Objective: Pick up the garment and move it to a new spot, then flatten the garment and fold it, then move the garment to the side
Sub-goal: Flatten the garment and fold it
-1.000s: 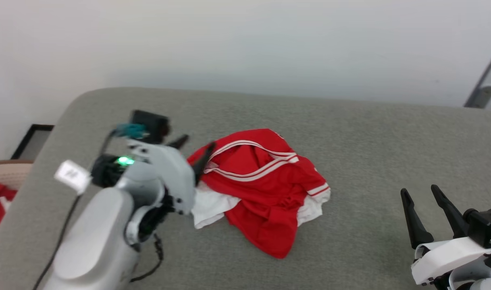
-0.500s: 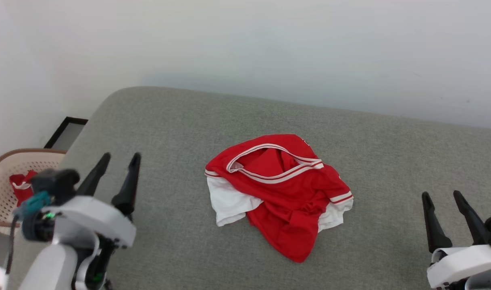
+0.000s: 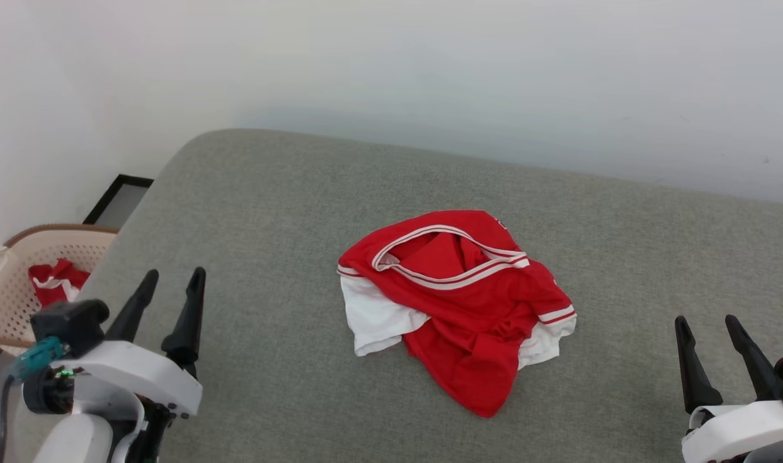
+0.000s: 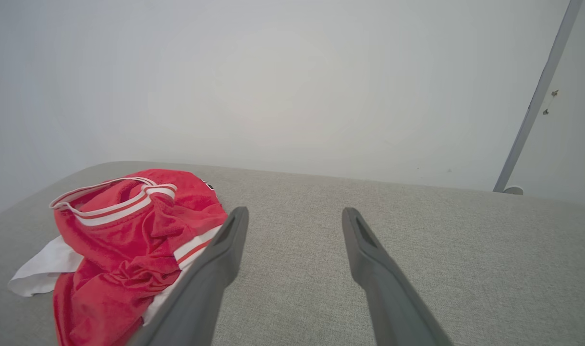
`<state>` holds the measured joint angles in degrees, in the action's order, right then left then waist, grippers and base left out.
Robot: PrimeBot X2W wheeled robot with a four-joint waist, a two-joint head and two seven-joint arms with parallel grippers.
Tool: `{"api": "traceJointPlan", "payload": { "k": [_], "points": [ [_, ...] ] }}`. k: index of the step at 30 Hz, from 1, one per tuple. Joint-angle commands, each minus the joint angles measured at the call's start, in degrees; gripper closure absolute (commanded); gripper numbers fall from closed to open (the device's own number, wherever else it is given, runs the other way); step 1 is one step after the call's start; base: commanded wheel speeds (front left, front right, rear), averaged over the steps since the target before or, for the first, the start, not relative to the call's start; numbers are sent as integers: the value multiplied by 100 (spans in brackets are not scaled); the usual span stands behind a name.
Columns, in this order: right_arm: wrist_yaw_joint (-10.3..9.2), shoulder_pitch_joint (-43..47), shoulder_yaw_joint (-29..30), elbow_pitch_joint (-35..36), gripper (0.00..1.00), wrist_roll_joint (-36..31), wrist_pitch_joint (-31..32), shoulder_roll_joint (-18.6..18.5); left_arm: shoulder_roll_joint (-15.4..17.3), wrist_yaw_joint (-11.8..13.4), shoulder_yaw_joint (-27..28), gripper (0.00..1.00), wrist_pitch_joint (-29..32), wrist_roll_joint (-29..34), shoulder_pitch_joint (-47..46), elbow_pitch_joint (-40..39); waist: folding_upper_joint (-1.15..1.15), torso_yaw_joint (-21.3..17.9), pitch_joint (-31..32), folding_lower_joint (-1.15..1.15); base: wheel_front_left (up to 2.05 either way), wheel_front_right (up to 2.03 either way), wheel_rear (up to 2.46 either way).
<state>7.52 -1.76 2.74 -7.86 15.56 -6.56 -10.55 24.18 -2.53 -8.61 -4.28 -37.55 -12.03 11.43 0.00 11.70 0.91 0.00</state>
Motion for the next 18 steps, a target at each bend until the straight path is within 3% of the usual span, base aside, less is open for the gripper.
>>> {"api": "traceJointPlan", "payload": {
  "k": [1, 10, 18],
  "points": [
    [-6, -11, -12, 29, 0, -1, 19, 3, 16, -15, -3, 0, -15, 24, -44, -16, 0, 36, -67, 0, 0, 0, 0],
    [-6, -164, -309, -24, 0, 189, 288, -126, 24, 35, 76, 0, -126, -47, -106, -133, 0, 139, -285, 0, 0, 0, 0],
    [-6, -443, -771, -167, 0, 482, 957, -439, -137, 105, 35, 0, -354, -12, -78, -249, 0, 468, -652, 0, 0, 0, 0]
  ]
}}
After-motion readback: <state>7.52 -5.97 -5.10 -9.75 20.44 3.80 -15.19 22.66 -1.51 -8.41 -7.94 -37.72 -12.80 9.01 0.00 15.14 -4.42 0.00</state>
